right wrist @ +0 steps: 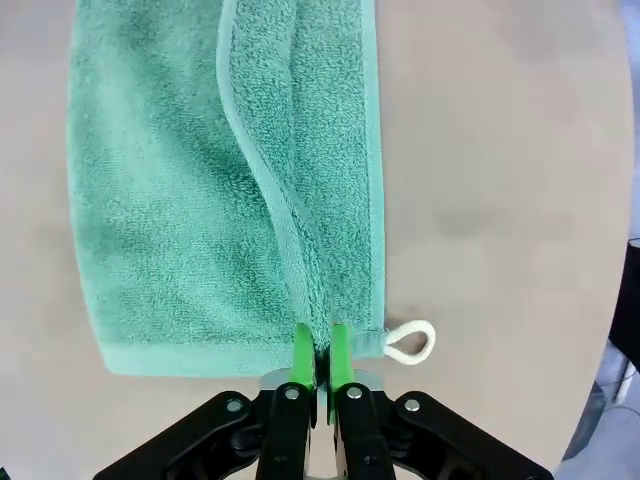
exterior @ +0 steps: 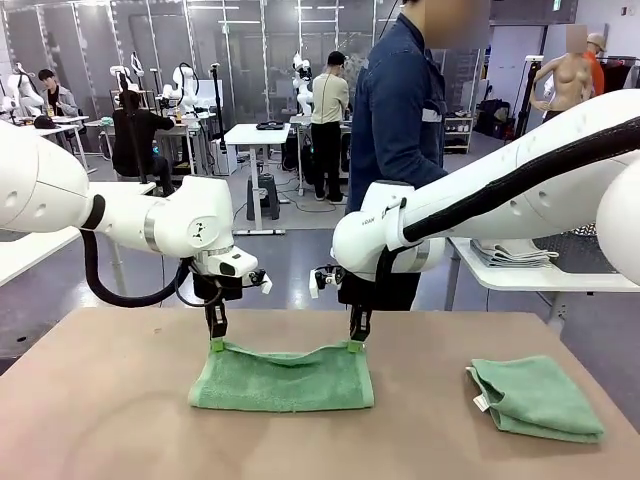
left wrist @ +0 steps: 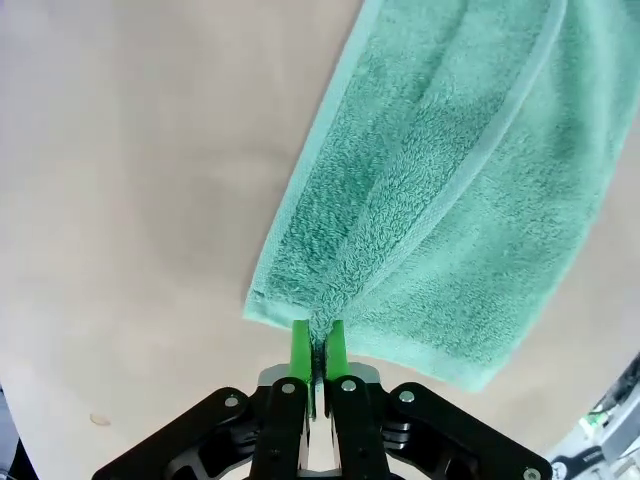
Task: Fold the towels and place them in the basket.
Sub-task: When a person lays out a Towel with hook on the table, fold it in half twice.
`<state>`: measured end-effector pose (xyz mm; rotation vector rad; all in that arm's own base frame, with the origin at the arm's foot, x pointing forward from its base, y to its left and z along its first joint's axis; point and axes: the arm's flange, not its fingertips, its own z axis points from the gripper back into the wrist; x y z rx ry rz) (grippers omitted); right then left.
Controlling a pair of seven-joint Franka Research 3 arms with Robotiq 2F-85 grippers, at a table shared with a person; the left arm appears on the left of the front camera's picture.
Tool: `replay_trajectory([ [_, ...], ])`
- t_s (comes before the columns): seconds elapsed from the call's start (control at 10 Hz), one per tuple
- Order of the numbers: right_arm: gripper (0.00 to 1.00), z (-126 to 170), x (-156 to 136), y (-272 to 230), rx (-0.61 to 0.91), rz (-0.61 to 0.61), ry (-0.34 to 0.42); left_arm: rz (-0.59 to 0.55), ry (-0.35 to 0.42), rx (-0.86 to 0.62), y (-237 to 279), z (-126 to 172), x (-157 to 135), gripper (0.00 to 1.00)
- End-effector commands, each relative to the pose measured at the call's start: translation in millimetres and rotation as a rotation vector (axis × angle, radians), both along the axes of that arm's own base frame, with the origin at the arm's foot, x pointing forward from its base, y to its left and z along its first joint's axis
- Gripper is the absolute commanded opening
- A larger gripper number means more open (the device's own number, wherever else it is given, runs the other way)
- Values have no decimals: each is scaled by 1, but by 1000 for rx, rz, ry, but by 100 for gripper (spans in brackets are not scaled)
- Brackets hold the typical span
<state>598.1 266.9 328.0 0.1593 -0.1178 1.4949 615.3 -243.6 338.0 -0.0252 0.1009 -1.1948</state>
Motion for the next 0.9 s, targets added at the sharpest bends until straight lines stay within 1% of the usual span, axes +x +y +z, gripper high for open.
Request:
replay_trajectory([
  [0.0, 0, -2, 5, -1, 13, -25, 3, 10, -11, 21, -2, -6, 7, 0],
  [0.1, 0, -3, 5, -1, 4, -27, -2, 12, -10, 21, -2, -9, 8, 0],
  [0.2, 38, -1, 3, -1, -2, -34, -16, 7, -17, 14, -1, -9, 6, 50],
  [0.3, 42, 0, 1, -1, -10, -39, -32, 0, -28, 18, -1, -8, 2, 50],
  [0.4, 73, 2, -2, 0, -23, -47, -51, 4, -44, 13, 0, -6, -2, 93],
  [0.5, 77, 5, -5, 0, -35, -59, -78, 18, -59, 11, 4, -3, -5, 52],
  [0.6, 100, 14, -9, -2, -37, -75, -117, 56, -80, 6, 9, 0, -13, 100],
  [0.7, 100, 21, -15, -6, -45, -89, -140, 65, -102, -5, 13, 5, -24, 90],
  [0.8, 100, 27, -26, -9, -55, -126, -150, 62, -114, -27, 18, 14, -40, 100],
])
